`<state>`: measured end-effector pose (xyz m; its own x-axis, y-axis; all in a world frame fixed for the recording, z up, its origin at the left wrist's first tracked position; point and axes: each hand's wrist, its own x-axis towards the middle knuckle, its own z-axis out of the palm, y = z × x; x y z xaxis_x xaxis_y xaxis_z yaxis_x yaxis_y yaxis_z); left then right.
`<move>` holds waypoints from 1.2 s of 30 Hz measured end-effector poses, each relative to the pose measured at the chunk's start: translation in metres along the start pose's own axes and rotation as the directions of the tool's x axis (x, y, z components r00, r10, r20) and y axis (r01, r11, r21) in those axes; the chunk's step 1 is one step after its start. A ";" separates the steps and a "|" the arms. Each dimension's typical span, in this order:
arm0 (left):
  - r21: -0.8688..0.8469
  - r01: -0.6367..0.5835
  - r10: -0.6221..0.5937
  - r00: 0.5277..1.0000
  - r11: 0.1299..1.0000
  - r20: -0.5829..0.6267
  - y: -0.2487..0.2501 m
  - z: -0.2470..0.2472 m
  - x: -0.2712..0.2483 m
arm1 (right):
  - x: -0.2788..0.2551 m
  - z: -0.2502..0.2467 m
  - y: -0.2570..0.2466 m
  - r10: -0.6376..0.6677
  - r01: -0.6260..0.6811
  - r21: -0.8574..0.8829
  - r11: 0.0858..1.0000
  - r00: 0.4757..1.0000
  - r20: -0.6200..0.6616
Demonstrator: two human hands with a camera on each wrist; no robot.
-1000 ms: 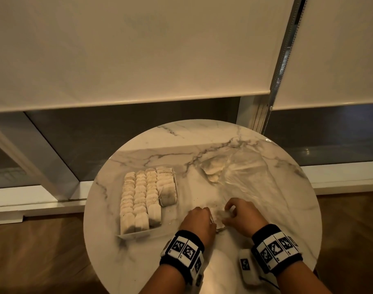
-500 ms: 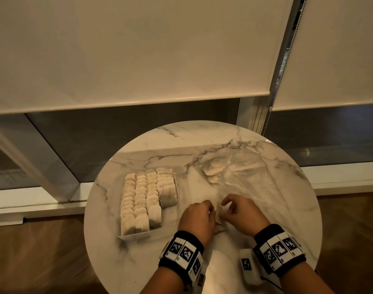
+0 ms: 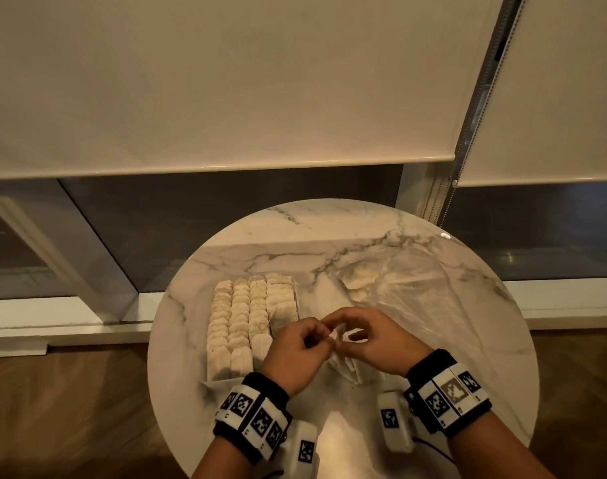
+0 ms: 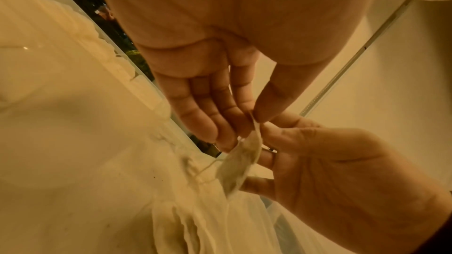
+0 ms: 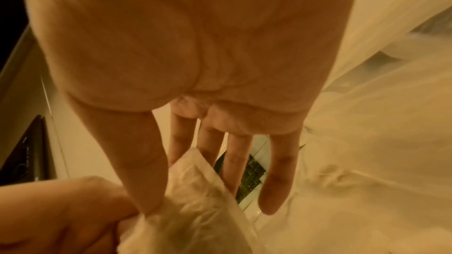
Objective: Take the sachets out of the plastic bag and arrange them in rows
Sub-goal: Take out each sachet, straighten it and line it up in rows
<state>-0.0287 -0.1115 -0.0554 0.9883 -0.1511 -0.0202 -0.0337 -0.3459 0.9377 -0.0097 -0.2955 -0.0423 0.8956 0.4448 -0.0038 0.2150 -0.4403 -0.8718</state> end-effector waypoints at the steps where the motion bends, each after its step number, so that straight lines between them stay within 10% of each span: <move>1: -0.013 0.005 -0.005 1.000 1.000 -0.019 -0.001 -0.004 0.000 | 0.003 0.001 -0.002 0.001 -0.001 -0.004 1.000 1.000 -0.014; 11: -0.158 0.113 -0.157 0.940 0.981 -0.304 -0.021 -0.057 -0.004 | 0.052 0.012 -0.022 0.049 -0.045 0.064 0.997 0.997 -0.056; 19: 0.198 0.332 -0.121 0.734 0.922 -0.668 -0.057 -0.117 -0.021 | 0.099 0.037 -0.025 0.109 -0.113 -0.070 0.991 0.992 -0.057; 36: 0.221 0.457 -0.217 0.725 0.862 -0.653 -0.091 -0.128 -0.023 | 0.133 0.064 -0.032 0.285 -0.168 -0.549 0.819 0.949 0.134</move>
<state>-0.0289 0.0419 -0.0962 0.8213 0.5704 0.0081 0.3898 -0.5716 0.7220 0.0776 -0.1723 -0.0465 0.8592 0.4014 -0.3174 0.2392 -0.8634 -0.4442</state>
